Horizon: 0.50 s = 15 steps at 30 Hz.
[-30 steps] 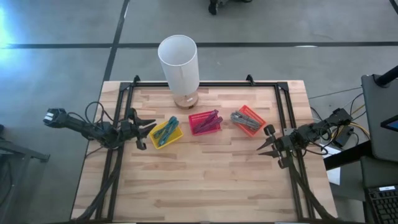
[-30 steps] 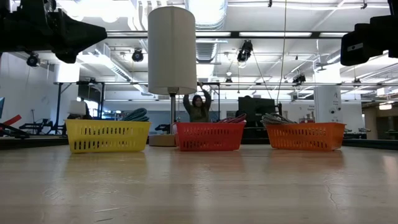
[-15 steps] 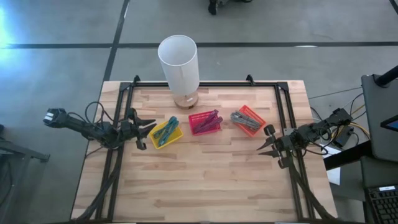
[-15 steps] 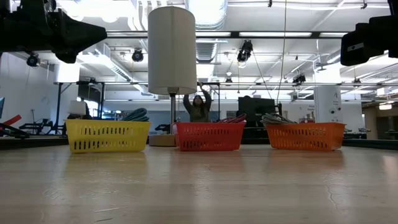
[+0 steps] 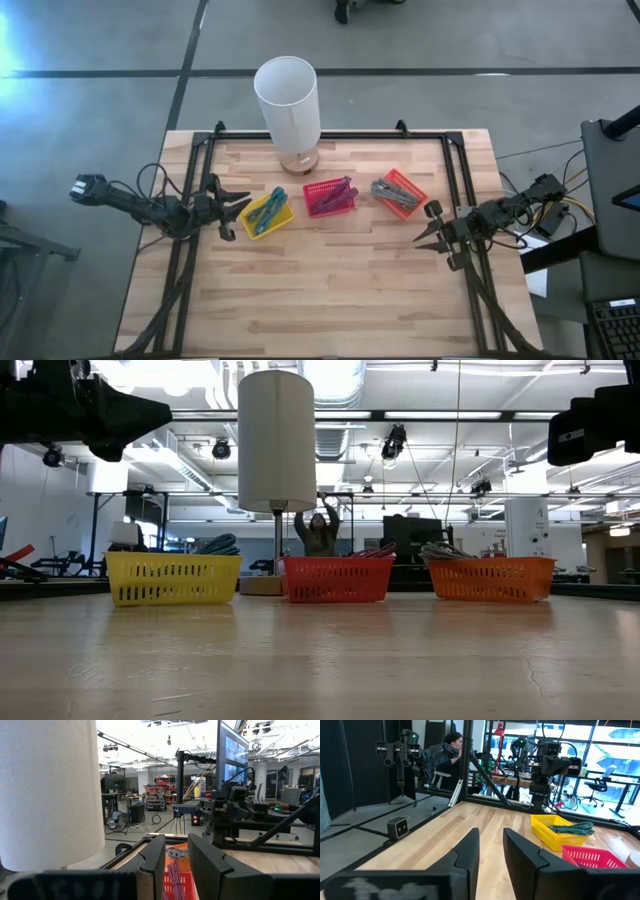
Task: Pick & Place USB Port
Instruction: Return to Home Position
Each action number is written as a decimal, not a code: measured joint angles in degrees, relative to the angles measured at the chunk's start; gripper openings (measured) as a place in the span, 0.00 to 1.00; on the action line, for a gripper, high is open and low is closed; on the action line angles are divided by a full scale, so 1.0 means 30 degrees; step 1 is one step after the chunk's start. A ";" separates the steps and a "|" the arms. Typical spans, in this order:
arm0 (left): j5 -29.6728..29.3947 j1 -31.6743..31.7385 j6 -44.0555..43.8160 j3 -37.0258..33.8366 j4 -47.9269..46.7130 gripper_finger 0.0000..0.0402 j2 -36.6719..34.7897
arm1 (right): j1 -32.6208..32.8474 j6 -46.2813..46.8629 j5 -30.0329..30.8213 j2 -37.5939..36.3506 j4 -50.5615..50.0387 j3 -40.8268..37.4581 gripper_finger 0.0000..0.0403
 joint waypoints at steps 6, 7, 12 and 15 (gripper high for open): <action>0.0000 -0.0007 0.0000 0.0002 -0.0007 0.22 0.0007 | -0.0002 0.0018 0.0000 0.0007 -0.0006 0.0000 0.22; 0.0000 -0.0001 0.0000 0.0002 -0.0007 0.22 0.0000 | -0.0006 0.0000 0.0000 0.0006 0.0001 0.0000 0.23; 0.0000 -0.0007 0.0000 -0.0005 -0.0007 0.22 0.0003 | -0.0003 0.0076 0.0000 0.0003 -0.0002 0.0000 0.22; 0.0000 0.0000 0.0000 0.0001 -0.0007 0.22 0.0002 | 0.0000 0.0001 0.0000 0.0006 -0.0006 0.0000 0.20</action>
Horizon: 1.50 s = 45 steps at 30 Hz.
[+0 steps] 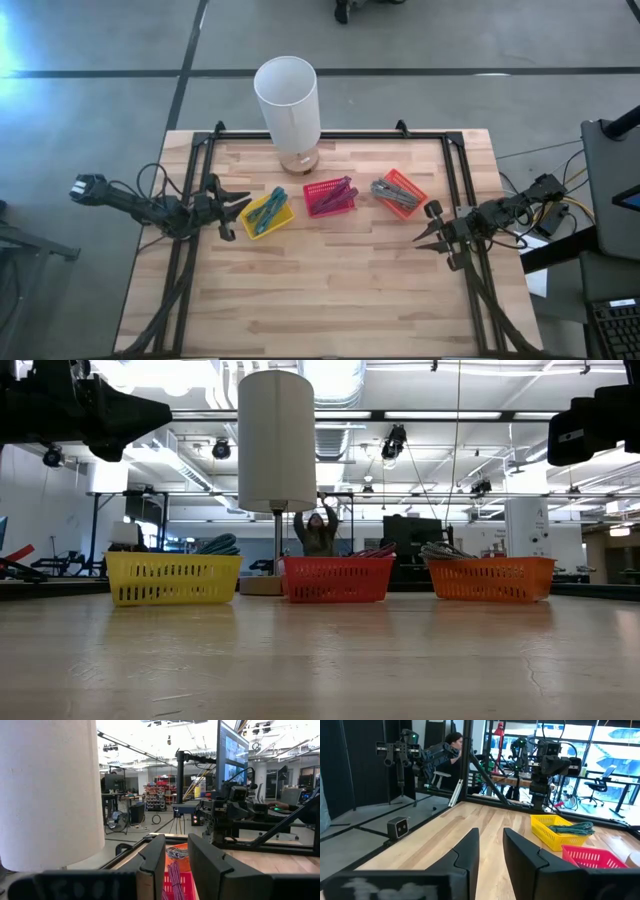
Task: Pick & Place USB Port
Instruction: Return to Home Position
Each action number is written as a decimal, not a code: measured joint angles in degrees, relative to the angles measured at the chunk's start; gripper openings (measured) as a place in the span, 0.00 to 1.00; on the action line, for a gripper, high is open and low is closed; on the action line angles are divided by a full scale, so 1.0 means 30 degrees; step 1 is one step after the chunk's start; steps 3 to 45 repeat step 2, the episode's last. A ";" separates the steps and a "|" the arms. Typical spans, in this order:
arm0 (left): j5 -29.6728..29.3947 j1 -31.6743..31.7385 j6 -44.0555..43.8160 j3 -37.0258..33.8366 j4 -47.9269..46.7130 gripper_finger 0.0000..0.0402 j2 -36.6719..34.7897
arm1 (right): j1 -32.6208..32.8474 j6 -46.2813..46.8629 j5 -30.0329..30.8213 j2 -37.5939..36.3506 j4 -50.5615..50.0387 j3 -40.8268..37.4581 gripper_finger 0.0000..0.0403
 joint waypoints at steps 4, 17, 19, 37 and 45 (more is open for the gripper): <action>0.0000 -0.0004 0.0000 0.0002 0.0001 0.22 0.0002 | 0.0000 0.0056 0.0000 0.0001 0.0007 0.0000 0.19; 0.0000 -0.0004 0.0000 0.0002 0.0001 0.22 0.0002 | 0.0000 0.0056 0.0000 0.0001 0.0007 0.0000 0.19; 0.0000 -0.0004 0.0000 0.0002 0.0001 0.22 0.0002 | 0.0000 0.0056 0.0000 0.0001 0.0007 0.0000 0.19; 0.0000 -0.0004 0.0000 0.0002 0.0001 0.22 0.0002 | 0.0000 0.0056 0.0000 0.0001 0.0007 0.0000 0.19; 0.0000 -0.0004 0.0000 0.0002 0.0001 0.22 0.0002 | 0.0000 0.0056 0.0000 0.0001 0.0007 0.0000 0.19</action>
